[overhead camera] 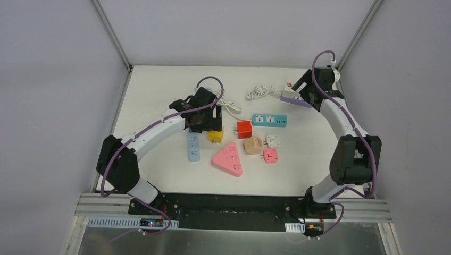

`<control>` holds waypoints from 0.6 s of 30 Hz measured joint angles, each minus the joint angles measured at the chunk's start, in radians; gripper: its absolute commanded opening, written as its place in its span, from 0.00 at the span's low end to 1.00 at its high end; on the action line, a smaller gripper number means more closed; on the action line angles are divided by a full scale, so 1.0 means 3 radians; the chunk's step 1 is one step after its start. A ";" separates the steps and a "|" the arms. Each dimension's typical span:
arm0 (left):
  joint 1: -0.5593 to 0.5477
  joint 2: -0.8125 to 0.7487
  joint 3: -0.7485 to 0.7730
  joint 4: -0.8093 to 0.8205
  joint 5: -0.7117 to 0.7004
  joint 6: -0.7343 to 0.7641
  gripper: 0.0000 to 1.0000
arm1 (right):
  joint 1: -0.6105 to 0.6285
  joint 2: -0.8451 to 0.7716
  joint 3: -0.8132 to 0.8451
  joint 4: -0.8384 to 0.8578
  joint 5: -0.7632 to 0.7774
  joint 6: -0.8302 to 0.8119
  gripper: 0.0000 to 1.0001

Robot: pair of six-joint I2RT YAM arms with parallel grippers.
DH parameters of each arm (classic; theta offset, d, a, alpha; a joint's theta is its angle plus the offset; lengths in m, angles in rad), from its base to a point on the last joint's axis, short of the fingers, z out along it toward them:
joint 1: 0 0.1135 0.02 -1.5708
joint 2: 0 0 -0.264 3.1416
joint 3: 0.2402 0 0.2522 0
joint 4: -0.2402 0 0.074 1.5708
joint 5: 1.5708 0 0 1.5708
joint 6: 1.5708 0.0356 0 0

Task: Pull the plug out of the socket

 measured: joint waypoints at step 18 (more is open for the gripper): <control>0.0000 -0.1268 -0.0334 -0.0029 -0.0417 0.0085 0.86 | -0.0106 0.1378 0.1172 0.0062 -0.0024 -0.0532 0.74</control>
